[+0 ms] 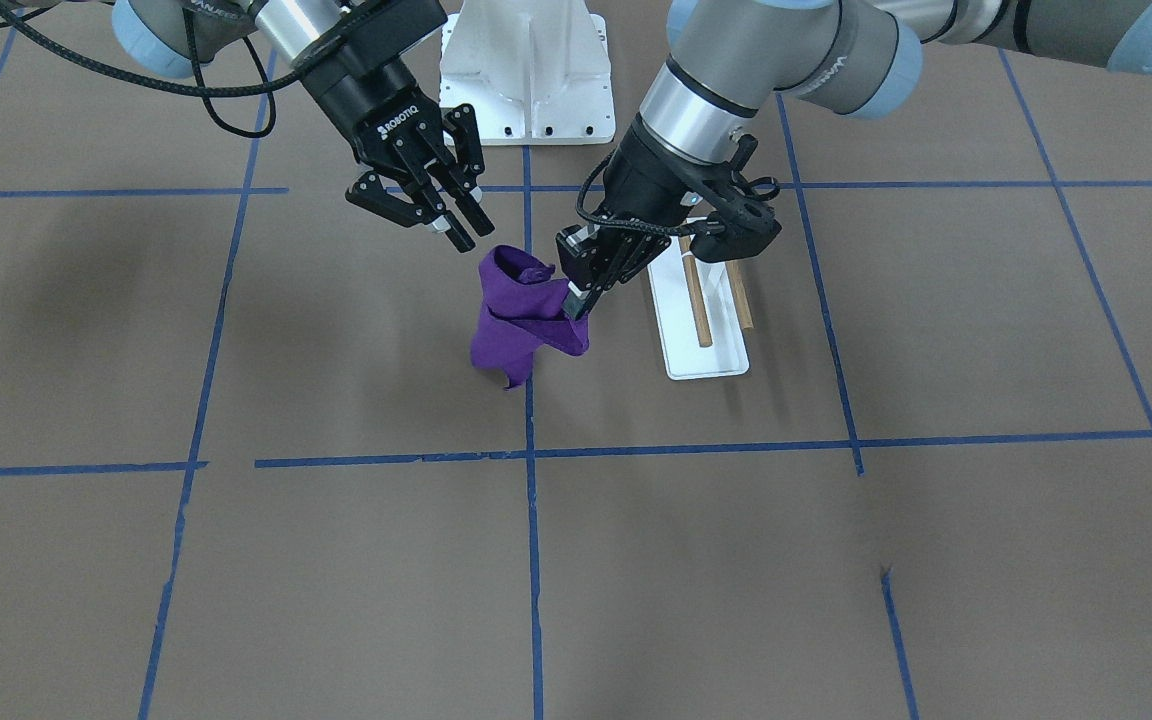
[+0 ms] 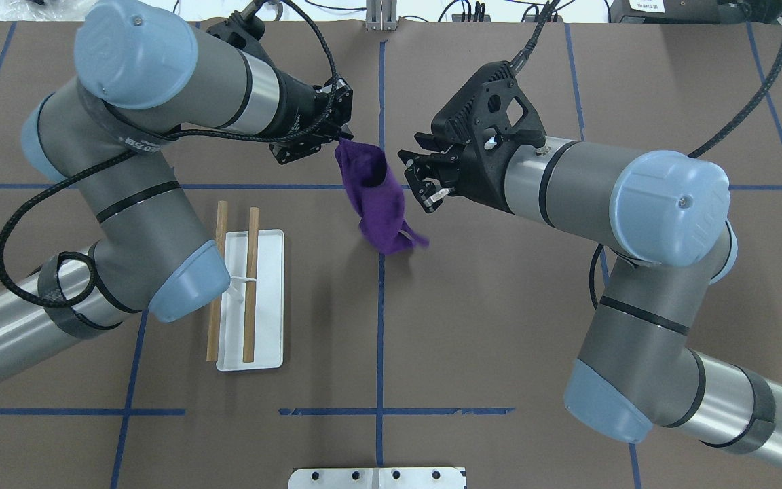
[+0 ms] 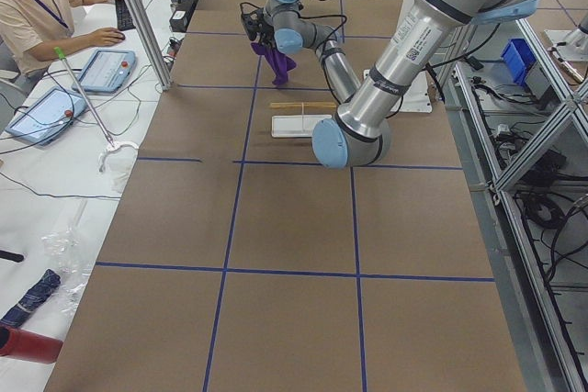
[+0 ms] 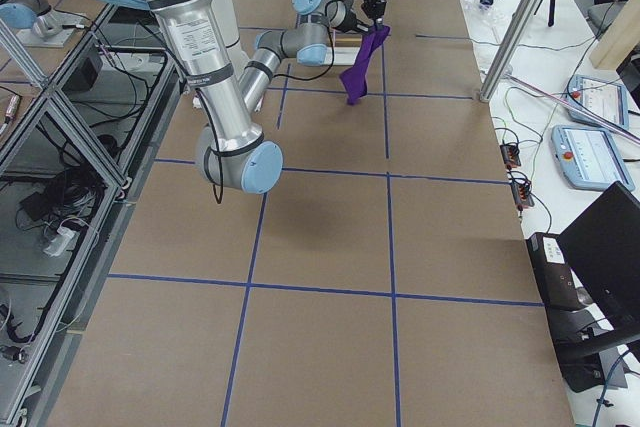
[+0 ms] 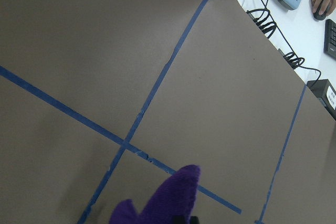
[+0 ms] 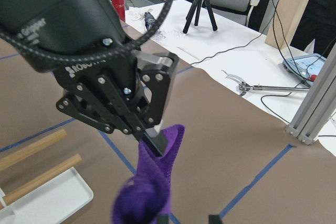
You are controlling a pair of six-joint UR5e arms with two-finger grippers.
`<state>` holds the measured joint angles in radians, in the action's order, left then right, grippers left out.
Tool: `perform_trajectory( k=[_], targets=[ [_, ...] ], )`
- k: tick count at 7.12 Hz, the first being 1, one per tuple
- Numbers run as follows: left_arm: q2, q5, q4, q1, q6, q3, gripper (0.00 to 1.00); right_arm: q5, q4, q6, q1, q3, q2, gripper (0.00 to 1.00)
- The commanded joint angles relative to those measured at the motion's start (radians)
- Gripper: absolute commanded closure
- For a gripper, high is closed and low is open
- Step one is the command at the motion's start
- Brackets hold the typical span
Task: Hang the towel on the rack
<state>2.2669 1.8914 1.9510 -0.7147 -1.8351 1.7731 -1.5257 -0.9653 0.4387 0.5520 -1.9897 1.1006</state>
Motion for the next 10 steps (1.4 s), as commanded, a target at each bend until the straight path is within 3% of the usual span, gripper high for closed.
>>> perform_trajectory(
  k=[1,4,5,7,9,10],
  targets=[
    [-0.068,0.0,0.0,0.001,0.055,0.055,1.0,-0.043,-0.059,0.092,0.028,-0.001,0.03,0.01],
    [-0.254,-0.002,0.002,0.008,0.241,0.153,1.0,-0.358,-0.354,0.17,0.246,0.006,0.022,0.01],
    [-0.345,0.0,0.003,0.006,0.339,0.201,1.0,-0.414,-0.453,0.157,0.314,0.015,0.022,0.0],
    [-0.485,0.001,0.038,-0.006,0.515,0.244,1.0,-0.456,-0.53,0.076,0.387,0.067,0.024,0.0],
    [-0.637,0.006,0.187,-0.008,0.678,0.236,1.0,-0.51,-0.553,-0.05,0.465,0.139,0.034,0.0],
    [-0.661,0.006,0.222,-0.008,0.698,0.227,1.0,-0.528,-0.555,-0.085,0.489,0.166,0.041,0.0]
  ],
)
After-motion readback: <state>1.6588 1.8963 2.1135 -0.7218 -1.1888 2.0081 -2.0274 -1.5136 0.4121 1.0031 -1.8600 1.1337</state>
